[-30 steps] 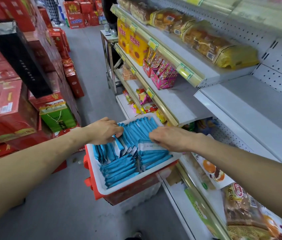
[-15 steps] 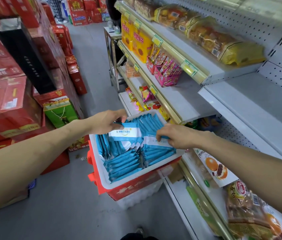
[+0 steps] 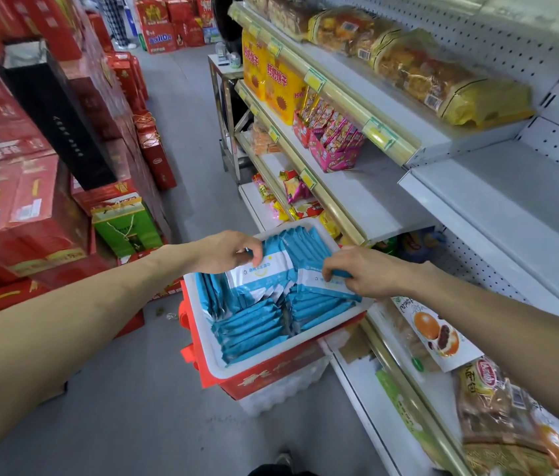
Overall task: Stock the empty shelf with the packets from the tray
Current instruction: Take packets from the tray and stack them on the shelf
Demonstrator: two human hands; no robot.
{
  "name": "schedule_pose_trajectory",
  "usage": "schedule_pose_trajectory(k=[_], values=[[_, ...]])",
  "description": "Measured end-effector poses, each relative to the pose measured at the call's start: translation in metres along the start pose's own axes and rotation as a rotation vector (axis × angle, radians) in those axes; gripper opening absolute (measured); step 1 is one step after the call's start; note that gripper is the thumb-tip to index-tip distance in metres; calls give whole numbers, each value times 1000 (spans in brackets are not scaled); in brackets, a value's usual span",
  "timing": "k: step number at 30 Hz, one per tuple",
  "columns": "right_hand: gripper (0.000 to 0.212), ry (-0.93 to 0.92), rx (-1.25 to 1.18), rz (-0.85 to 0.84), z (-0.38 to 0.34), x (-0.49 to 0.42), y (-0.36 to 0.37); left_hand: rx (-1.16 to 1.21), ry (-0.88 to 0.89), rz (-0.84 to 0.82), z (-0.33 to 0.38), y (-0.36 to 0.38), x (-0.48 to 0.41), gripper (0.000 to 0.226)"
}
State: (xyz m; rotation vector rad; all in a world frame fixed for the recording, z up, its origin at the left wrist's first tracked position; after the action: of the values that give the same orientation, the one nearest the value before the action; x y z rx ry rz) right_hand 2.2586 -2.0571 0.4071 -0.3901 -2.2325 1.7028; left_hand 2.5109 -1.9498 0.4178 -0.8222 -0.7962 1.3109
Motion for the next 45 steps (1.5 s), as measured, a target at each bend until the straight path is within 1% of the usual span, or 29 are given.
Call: schedule_pose_trajectory(k=[4, 7, 9, 13, 16, 19, 21, 24, 26, 28, 30, 32, 33, 35, 37, 40, 43, 45], values=[[42, 23, -15, -1, 0, 3, -3, 41, -41, -86, 5, 6, -1, 26], [44, 57, -45, -2, 2, 5, -16, 39, -42, -115, 11, -3, -5, 36], [44, 78, -54, 51, 5, 7, -35, 8, -17, -103, 15, -15, -15, 42], [45, 177, -43, 244, 21, 24, -93, -97, 75, -34, 35, -48, -54, 46], [46, 233, -1, 401, 44, 57, -138, -108, 214, 9, 68, -69, -95, 49], [40, 278, 127, 502, 66, 110, -169, -155, 352, 41, 104, -77, -143, 51], [38, 351, 179, 559, 77, 150, -188, -201, 463, 94, 128, -77, -179, 61], [37, 493, 235, 623, 99, 213, -205, -178, 641, 152, 181, -67, -217, 71], [40, 626, 287, 636, 120, 259, -210, -190, 742, 144, 219, -59, -231, 72], [42, 746, 321, 620, 139, 306, -212, -273, 816, 111, 252, -48, -239, 69], [44, 810, 319, 631, 149, 350, -210, -361, 862, 65, 276, -38, -244, 68], [44, 890, 302, 684, 160, 394, -206, -374, 905, 60, 295, -29, -245, 67], [44, 958, 288, 701, 168, 414, -202, -367, 939, 66, 303, -25, -245, 66], [51, 1073, 286, 666, 179, 442, -191, -339, 989, 80, 316, -18, -242, 64], [53, 1096, 276, 606, 188, 454, -177, -334, 1031, 103, 326, -11, -240, 67], [55, 1060, 220, 625, 197, 455, -165, -339, 1076, 123, 334, -4, -238, 70], [51, 1007, 251, 601, 204, 449, -157, -343, 1069, 116, 340, -2, -234, 83], [47, 979, 279, 583, 206, 448, -152, -332, 1065, 114, 345, -1, -232, 88]])
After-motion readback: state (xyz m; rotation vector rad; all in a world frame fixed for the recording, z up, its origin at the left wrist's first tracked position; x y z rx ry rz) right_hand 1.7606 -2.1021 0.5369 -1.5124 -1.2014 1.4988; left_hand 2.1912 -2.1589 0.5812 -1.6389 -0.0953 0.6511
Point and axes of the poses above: each hand's wrist, its own x-axis away from the middle knuckle, its own y-axis out of the palm, z = x × y, the point moved 5 cm from there along -x, towards the middle knuckle, and after that the axes turned 14 degrees about z, right-handed, at the moved point
